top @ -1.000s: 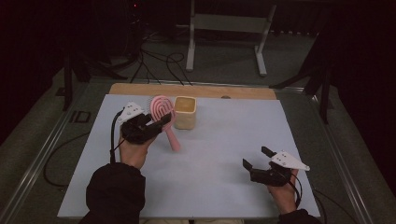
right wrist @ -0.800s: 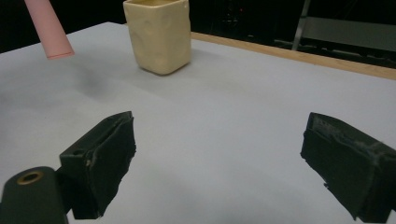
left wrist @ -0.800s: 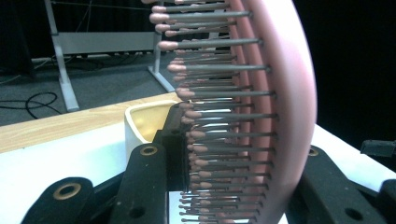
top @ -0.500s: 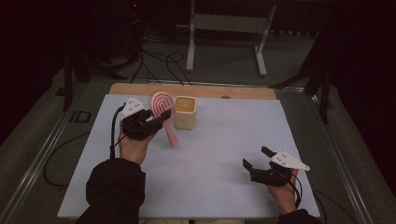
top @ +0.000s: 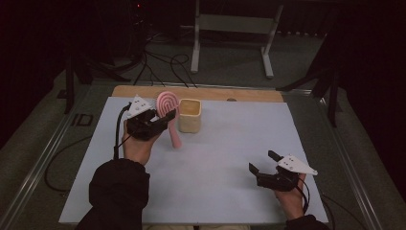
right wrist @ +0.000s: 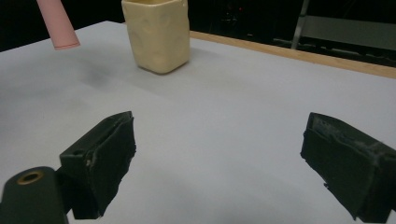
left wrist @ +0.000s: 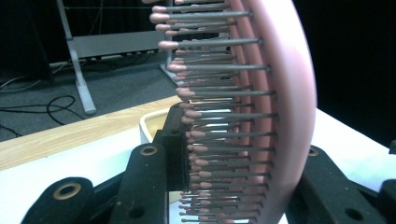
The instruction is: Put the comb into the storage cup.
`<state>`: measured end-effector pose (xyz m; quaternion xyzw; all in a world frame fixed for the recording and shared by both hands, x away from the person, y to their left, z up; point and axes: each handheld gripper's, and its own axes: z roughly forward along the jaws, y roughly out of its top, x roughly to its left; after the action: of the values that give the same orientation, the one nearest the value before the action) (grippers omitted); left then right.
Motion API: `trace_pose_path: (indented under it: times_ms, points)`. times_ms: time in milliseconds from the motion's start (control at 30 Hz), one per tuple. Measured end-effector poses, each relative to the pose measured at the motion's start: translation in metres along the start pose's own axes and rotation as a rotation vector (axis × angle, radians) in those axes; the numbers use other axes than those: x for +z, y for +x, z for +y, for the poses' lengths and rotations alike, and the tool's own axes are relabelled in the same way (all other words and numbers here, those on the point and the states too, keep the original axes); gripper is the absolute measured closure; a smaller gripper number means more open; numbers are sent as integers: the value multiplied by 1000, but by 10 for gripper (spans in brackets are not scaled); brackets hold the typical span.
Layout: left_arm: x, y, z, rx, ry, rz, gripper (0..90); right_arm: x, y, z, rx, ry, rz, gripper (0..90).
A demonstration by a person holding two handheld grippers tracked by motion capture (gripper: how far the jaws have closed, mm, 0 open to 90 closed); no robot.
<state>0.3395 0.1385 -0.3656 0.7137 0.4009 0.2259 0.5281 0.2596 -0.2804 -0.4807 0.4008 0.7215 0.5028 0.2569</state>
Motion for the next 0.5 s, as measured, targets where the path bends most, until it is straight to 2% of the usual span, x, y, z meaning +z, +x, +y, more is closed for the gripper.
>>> trace_pose_path:
  times_ms: [500]
  points:
    - [5, 1, 11, 28, 1, 29, 643, 0, 0, 0, 0, 2, 0, 96]
